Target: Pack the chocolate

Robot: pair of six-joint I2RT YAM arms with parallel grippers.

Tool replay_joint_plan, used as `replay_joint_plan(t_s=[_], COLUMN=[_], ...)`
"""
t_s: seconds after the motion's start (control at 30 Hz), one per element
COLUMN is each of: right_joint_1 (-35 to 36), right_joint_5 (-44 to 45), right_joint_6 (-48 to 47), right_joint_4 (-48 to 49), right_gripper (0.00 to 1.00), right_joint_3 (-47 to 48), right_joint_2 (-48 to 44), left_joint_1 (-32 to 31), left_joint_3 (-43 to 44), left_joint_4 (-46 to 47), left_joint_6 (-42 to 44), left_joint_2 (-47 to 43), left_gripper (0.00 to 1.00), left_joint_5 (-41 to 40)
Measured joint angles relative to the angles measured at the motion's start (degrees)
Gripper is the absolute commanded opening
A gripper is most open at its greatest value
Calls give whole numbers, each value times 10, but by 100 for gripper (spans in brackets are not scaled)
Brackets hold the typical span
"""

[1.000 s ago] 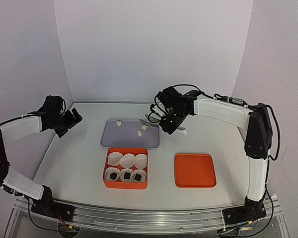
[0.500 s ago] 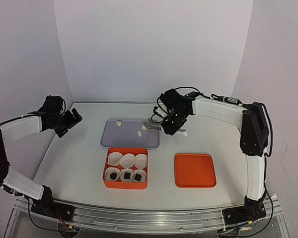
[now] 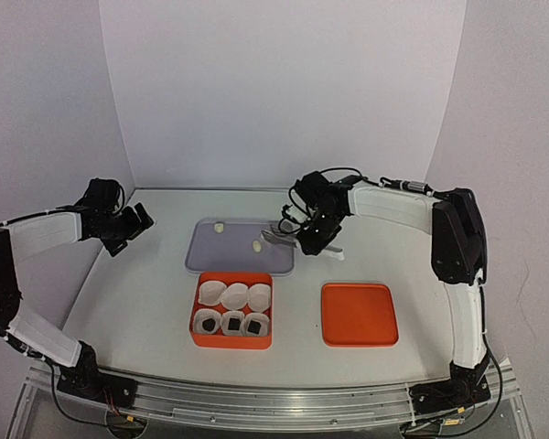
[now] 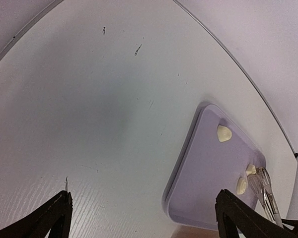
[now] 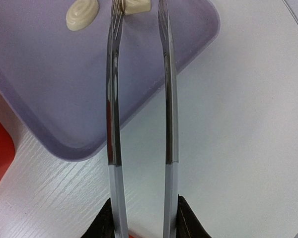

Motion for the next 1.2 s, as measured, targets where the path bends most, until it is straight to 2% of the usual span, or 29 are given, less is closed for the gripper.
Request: replay_joint_plan(t_s=[0.4, 0.97, 1.2], right_joint_1=[-14, -15, -15], right_joint_5=[-26, -36, -42], right_joint_6=[-5, -22, -46], right_joint_4=[3, 5, 2], right_gripper=[31, 7, 7], right_joint_3=[45, 56, 39], right_joint_2=[37, 48, 16], left_joint_1=[0, 0, 0], left_joint_3=[10, 11, 11], left_joint_4=[0, 0, 1], left_joint_6=[0, 0, 0], left_joint_2=[6, 11, 11], left_gripper=[100, 100, 100], left_joint_5=[0, 0, 1])
